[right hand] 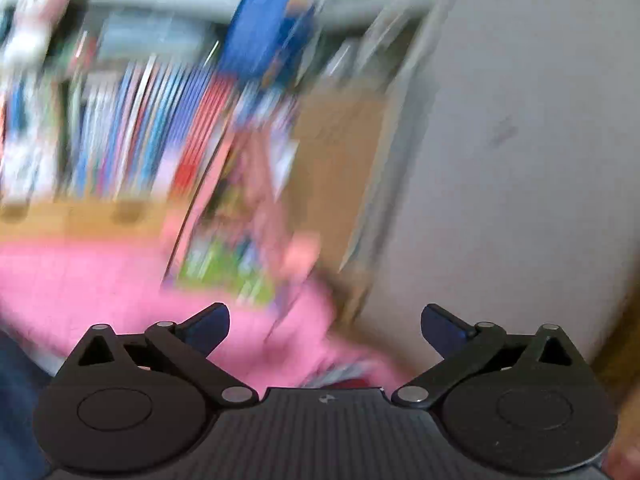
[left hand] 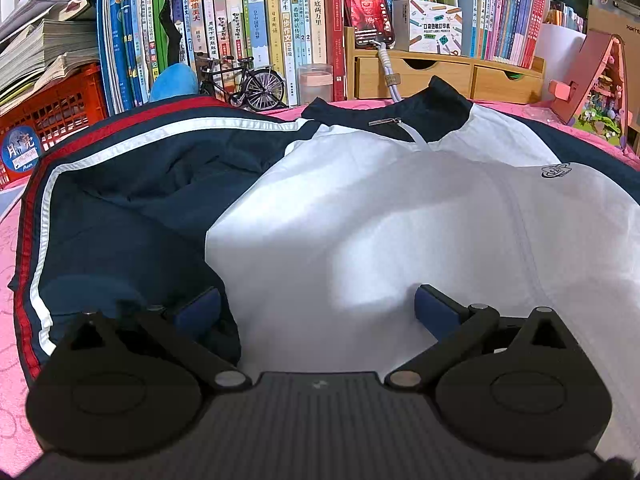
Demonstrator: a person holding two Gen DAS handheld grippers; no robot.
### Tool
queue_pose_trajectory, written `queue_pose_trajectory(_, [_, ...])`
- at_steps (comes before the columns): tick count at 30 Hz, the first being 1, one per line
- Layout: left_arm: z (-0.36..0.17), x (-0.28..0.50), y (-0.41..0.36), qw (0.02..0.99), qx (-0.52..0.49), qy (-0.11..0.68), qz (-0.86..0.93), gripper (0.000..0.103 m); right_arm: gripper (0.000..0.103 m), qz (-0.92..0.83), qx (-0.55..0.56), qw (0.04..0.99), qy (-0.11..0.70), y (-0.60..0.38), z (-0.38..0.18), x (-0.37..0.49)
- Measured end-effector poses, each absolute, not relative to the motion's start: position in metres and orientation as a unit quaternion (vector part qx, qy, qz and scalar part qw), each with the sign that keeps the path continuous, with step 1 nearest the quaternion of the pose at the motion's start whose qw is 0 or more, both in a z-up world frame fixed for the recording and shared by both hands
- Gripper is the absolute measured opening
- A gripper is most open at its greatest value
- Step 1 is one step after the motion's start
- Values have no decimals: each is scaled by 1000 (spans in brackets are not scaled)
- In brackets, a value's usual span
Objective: Fold clothes
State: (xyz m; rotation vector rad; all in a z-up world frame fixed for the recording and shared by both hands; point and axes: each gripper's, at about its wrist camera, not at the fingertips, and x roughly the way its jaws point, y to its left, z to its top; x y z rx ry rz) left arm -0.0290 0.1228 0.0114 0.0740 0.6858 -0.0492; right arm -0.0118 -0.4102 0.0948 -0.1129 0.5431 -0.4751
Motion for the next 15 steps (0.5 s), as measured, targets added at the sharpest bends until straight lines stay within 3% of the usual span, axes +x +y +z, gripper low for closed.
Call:
queue_pose_trajectory(3, [17, -37, 122, 945, 46, 323, -1, 102, 103, -248, -31, 891, 379, -444, 58, 20])
queue_pose_trajectory(7, [43, -66, 134, 961, 65, 267, 42, 103, 102, -253, 16, 877, 408, -475, 23, 7])
queue_pose_trajectory(9, [54, -76, 155, 962, 72, 246, 89, 103, 84, -245, 29, 881, 403, -477, 18, 1])
queue_pose_trajectory(11, [59, -77, 182, 956, 66, 250, 139, 103, 33, -236, 36, 889, 390, -474, 20, -3])
queue_pose_trajectory(13, [60, -71, 211, 947, 48, 259, 184, 103, 17, -238, 14, 899, 368, -462, 27, 0])
queue_pose_trajectory(15, [61, -61, 236, 940, 17, 269, 207, 103, 14, -245, -22, 909, 338, -447, 37, 7])
